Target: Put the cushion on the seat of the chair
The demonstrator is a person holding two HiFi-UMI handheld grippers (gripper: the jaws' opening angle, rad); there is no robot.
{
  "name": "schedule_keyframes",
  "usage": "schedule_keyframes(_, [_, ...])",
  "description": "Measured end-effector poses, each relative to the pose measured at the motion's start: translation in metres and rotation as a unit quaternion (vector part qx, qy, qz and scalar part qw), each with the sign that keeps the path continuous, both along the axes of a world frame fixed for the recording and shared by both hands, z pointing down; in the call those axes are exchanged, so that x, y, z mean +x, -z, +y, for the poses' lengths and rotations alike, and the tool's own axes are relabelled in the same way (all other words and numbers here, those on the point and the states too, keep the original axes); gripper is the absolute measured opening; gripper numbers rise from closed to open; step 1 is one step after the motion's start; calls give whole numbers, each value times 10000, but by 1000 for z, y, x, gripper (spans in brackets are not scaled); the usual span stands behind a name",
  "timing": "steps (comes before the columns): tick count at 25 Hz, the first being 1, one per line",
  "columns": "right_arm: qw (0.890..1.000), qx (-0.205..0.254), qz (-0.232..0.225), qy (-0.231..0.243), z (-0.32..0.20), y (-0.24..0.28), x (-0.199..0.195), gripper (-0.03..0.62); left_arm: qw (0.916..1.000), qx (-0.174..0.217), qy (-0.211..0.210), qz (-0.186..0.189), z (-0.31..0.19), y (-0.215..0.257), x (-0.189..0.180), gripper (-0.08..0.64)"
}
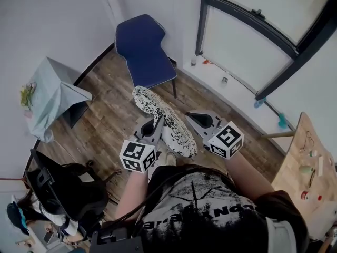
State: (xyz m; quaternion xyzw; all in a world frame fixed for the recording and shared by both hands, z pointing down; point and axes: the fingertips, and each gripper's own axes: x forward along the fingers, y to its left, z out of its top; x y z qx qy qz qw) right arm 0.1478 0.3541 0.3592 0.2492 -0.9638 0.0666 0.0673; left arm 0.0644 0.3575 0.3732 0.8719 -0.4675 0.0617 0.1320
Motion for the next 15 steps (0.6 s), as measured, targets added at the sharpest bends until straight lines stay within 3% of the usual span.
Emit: schedule_keyframes(15, [9980, 8, 49, -630, -85, -9, -64, 18, 9976, 16, -696, 51, -100, -9, -64, 23])
